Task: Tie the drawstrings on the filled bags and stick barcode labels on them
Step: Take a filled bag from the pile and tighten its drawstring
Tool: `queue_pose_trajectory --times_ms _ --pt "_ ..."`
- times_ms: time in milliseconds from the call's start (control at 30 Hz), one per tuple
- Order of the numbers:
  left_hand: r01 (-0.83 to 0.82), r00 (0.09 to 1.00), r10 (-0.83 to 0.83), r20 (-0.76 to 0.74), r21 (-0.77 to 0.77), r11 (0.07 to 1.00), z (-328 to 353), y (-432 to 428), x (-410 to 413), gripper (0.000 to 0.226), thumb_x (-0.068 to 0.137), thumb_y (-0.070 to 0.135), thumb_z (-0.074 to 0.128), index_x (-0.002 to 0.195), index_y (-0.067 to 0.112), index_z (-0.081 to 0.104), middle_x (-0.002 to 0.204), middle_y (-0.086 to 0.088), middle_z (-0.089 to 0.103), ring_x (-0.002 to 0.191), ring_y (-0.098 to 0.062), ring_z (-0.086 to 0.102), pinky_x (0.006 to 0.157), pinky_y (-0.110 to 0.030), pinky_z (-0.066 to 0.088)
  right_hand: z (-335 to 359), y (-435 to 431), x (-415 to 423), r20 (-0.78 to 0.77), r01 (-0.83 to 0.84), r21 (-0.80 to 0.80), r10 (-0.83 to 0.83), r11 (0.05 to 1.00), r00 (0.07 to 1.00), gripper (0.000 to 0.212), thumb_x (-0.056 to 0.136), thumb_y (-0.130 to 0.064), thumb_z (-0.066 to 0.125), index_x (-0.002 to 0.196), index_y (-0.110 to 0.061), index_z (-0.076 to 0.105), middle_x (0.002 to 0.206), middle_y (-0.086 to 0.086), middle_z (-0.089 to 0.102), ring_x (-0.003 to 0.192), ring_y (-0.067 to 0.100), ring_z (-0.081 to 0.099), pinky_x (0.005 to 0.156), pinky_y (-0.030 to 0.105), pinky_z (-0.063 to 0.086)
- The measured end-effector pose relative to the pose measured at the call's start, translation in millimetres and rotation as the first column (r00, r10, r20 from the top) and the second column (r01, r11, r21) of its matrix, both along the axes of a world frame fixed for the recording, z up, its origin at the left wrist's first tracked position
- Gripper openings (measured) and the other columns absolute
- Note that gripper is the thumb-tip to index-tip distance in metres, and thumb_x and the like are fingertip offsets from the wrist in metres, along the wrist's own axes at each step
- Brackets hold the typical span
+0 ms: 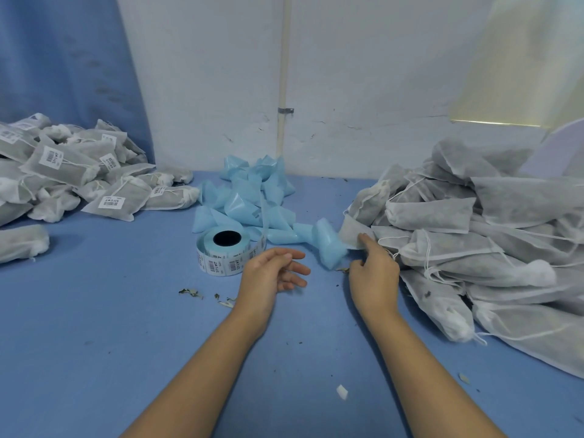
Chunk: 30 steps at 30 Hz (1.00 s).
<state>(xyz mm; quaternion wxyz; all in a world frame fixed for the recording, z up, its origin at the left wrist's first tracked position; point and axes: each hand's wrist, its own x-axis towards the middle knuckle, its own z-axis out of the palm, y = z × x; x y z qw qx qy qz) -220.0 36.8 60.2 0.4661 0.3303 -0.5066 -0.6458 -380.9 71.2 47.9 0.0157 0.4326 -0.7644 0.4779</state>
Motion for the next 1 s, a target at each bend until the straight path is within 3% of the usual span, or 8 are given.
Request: queue_pose_trajectory --times_ms 67,200,333,467,667,833,900,1000 --pt "-0.015 1.0 0.015 -0.005 0.003 1.0 -1 -1 -1 0.023 0.095 0.001 0.044 0.087 0.005 0.066 0.066 -0.005 0.07 0.048 -0.013 0.06 0.049 -0.016 0.045 6 1 9 0.064 -0.058 -0.132 0.067 0.99 0.996 0.054 0.081 0.012 0.044 0.13 -0.006 0.057 0.129 0.006 0.061 0.119 0.024 0.056 0.102 0.028 0.039" --pt "-0.054 0.998 0.055 -0.035 0.016 0.998 -1 -2 -4 0.014 0.096 0.015 0.051 0.097 0.012 0.065 0.083 -0.004 0.073 0.053 -0.015 0.062 0.048 -0.019 0.046 11 4 30 0.097 -0.192 -0.324 0.234 0.926 0.967 0.049 0.082 0.012 0.049 0.122 -0.011 0.065 0.117 -0.009 0.063 0.111 0.011 0.06 0.1 0.022 0.043" --pt "-0.073 0.996 0.074 -0.055 0.027 0.997 0 -4 -3 0.025 0.094 0.034 0.054 0.103 0.012 0.064 0.096 -0.005 0.074 0.06 -0.019 0.066 0.052 -0.026 0.047 10 7 46 0.023 -0.306 -0.354 0.335 0.884 0.942 0.041 0.081 0.011 0.055 0.112 -0.012 0.07 0.111 -0.01 0.067 0.106 -0.001 0.059 0.097 0.011 0.041" --pt "-0.069 0.996 0.069 -0.053 0.013 0.998 -1 -2 -1 0.026 0.094 0.028 0.057 0.108 0.006 0.063 0.094 -0.011 0.072 0.064 -0.02 0.064 0.056 -0.028 0.046 7 9 58 -0.144 -0.456 -0.33 0.433 0.827 0.89 0.038 0.076 0.005 0.055 0.106 -0.011 0.072 0.105 -0.007 0.069 0.101 0.002 0.059 0.093 0.011 0.042" --pt "-0.21 0.977 0.206 -0.058 -0.09 0.973 -2 0 -2 0.012 0.092 0.016 0.058 0.095 0.004 0.061 0.07 -0.005 0.065 0.049 -0.015 0.059 0.048 -0.025 0.044 5 5 51 -0.417 -0.198 -0.144 0.122 0.97 0.901 0.058 0.067 0.002 0.069 0.122 -0.014 0.062 0.126 0.006 0.056 0.106 0.025 0.052 0.083 0.037 0.049" --pt "-0.102 0.985 0.093 -0.147 -0.054 0.993 1 4 0 0.045 0.085 0.05 0.047 0.097 0.011 0.064 0.08 -0.007 0.071 0.049 -0.018 0.06 0.045 -0.023 0.043 6 5 44 0.036 -0.3 -0.178 0.311 0.937 0.95 0.026 0.087 -0.015 0.063 0.113 -0.02 0.065 0.106 -0.005 0.063 0.096 0.006 0.053 0.08 0.022 0.042" --pt "-0.104 0.989 0.096 -0.113 -0.066 0.992 -1 3 -2 0.032 0.093 0.038 0.047 0.105 0.012 0.062 0.095 -0.008 0.071 0.051 -0.019 0.06 0.047 -0.025 0.045 10 3 50 0.259 -0.273 -0.291 0.35 0.917 0.9 0.006 0.089 -0.022 0.064 0.09 -0.016 0.065 0.082 -0.003 0.064 0.071 0.005 0.053 0.065 0.018 0.041" --pt "-0.123 0.992 0.122 -0.023 -0.061 0.991 -3 2 -5 0.022 0.097 0.014 0.049 0.118 0.008 0.055 0.102 -0.009 0.066 0.054 -0.021 0.06 0.048 -0.029 0.045 16 -3 58 0.569 -0.227 -0.377 0.417 0.898 0.709 0.02 0.091 -0.023 0.064 0.073 -0.014 0.059 0.055 -0.01 0.057 0.05 0.004 0.049 0.05 0.014 0.039"
